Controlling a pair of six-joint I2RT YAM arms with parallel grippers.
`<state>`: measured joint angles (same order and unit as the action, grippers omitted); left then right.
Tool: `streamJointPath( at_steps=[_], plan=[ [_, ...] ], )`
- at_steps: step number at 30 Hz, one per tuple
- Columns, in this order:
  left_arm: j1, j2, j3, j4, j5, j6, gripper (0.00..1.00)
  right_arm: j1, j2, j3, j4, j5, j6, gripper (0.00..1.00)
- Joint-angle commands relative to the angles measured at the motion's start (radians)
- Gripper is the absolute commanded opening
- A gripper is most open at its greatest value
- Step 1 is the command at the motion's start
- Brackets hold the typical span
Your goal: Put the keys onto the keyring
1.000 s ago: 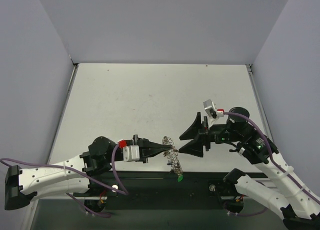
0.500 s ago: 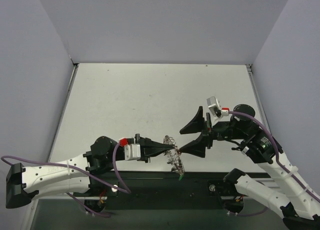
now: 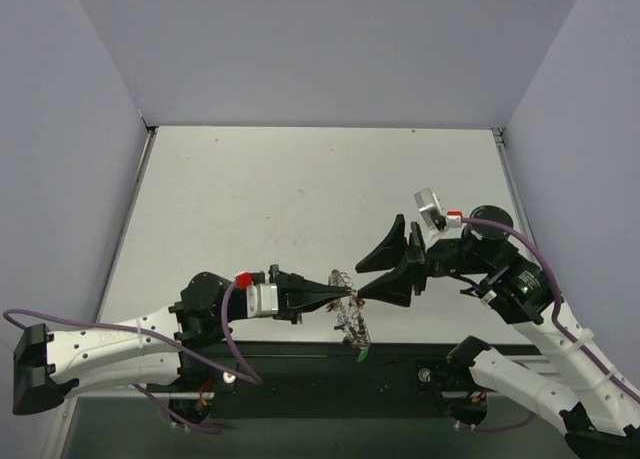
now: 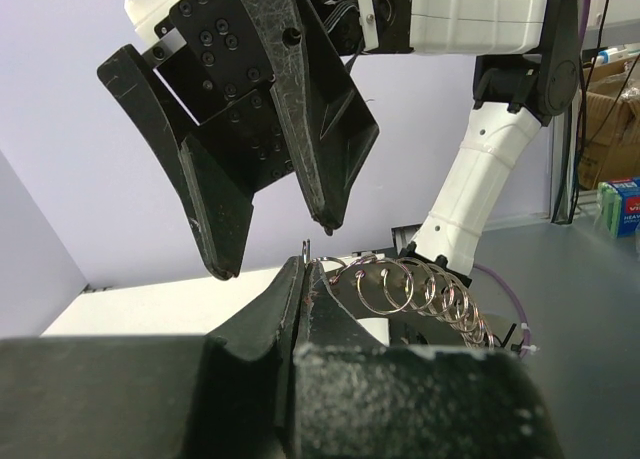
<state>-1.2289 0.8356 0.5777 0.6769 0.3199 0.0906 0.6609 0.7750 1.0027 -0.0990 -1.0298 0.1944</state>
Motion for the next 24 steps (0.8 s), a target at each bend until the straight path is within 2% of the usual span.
streamJointPath(
  at_steps=[1, 10, 16, 18, 22, 24],
  plan=[
    [0.0, -0.004, 0.028, 0.102, 0.001, -0.012, 0.0, 0.008, -0.011, 0.004, 0.124, -0.062, 0.028, 0.5],
    [-0.001, -0.003, 0.033, 0.102, -0.004, -0.015, 0.0, 0.026, -0.01, -0.003, 0.107, -0.064, 0.022, 0.47],
    [-0.001, -0.003, 0.031, 0.101, -0.015, -0.015, 0.0, 0.043, -0.003, -0.018, 0.117, -0.049, 0.03, 0.36],
    [-0.001, -0.003, 0.03, 0.101, -0.019, -0.014, 0.0, 0.046, -0.003, -0.021, 0.119, -0.041, 0.034, 0.29],
    [-0.001, -0.004, 0.03, 0.102, -0.022, -0.014, 0.0, 0.052, -0.002, -0.026, 0.114, -0.035, 0.033, 0.27],
    [-0.001, -0.004, 0.03, 0.102, -0.024, -0.012, 0.0, 0.054, -0.003, -0.027, 0.113, -0.032, 0.033, 0.22]
  ],
)
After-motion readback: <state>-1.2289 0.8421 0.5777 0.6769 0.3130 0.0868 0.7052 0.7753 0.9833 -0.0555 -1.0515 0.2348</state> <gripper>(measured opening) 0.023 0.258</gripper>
